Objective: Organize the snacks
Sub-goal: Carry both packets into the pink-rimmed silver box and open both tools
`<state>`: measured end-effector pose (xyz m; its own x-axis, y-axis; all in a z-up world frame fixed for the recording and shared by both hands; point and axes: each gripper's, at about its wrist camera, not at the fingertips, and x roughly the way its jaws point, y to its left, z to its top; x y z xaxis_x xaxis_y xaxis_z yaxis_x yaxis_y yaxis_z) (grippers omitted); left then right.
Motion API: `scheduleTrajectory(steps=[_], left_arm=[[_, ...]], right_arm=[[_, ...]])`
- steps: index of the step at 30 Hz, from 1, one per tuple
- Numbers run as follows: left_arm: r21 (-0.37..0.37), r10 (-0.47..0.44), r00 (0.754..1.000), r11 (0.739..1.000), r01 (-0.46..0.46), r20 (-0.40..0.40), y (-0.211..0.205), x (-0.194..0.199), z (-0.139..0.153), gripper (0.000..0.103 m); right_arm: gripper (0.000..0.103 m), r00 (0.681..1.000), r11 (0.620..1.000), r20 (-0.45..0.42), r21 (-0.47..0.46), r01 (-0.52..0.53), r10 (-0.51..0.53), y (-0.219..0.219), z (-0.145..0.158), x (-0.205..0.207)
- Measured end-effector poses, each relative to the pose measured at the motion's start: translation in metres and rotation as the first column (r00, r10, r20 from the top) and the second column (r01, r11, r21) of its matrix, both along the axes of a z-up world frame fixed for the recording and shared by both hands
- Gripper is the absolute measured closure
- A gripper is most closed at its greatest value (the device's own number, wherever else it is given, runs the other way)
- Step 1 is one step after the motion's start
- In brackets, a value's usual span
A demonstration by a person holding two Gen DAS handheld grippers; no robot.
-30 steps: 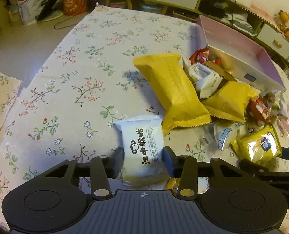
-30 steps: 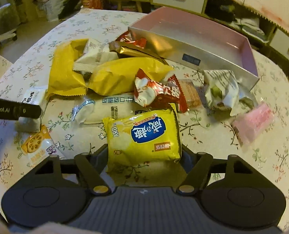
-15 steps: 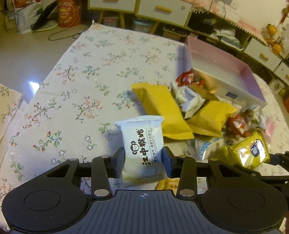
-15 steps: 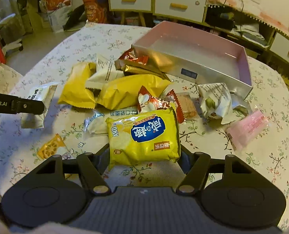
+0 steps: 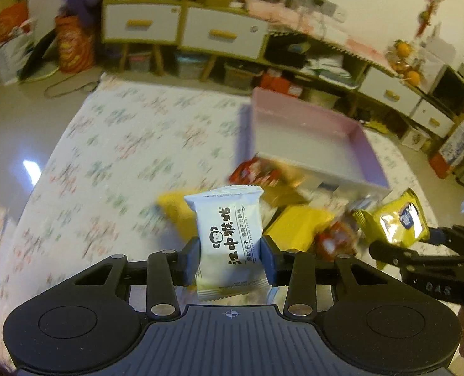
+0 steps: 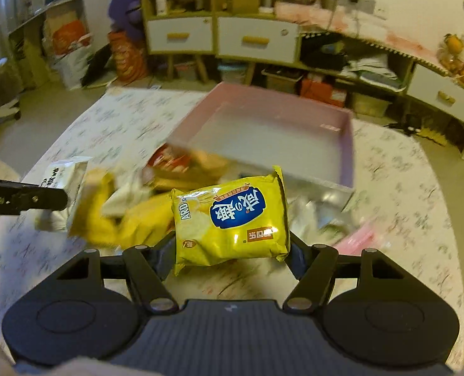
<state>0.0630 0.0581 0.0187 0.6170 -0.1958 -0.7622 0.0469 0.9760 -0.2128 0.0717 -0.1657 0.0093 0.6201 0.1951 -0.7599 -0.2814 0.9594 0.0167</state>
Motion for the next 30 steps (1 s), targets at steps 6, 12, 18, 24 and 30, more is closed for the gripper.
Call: scheduleTrajectory(steps=[6, 12, 18, 24, 30], left_arm=[[-0.005, -0.06, 0.997, 0.998, 0.06, 0.041, -0.028, 0.045, 0.008, 0.065], [0.003, -0.099, 0.991, 0.995, 0.099, 0.088, -0.06, 0.092, 0.004, 0.065], [0.03, -0.114, 0.988, 0.993, 0.111, 0.104, -0.09, 0.14, -0.012, 0.065], [0.111, -0.128, 0.987, 0.987, 0.118, 0.096, -0.111, 0.173, -0.035, 0.065], [0.156, -0.124, 0.99, 0.981, 0.113, 0.066, -0.119, 0.189, -0.051, 0.065]], right_arm=[[0.037, 0.997, 0.996, 0.011, 0.039, 0.077, -0.078, -0.018, -0.001, 0.043], [0.037, 0.994, 0.992, 0.025, 0.063, 0.107, -0.109, -0.03, -0.008, 0.084], [0.037, 0.992, 0.988, 0.001, 0.085, 0.128, -0.128, -0.042, -0.024, 0.121], [0.037, 0.99, 0.988, -0.015, 0.061, 0.143, -0.142, -0.048, -0.039, 0.14], [0.036, 0.991, 0.991, -0.01, 0.024, 0.133, -0.133, -0.049, -0.048, 0.145]])
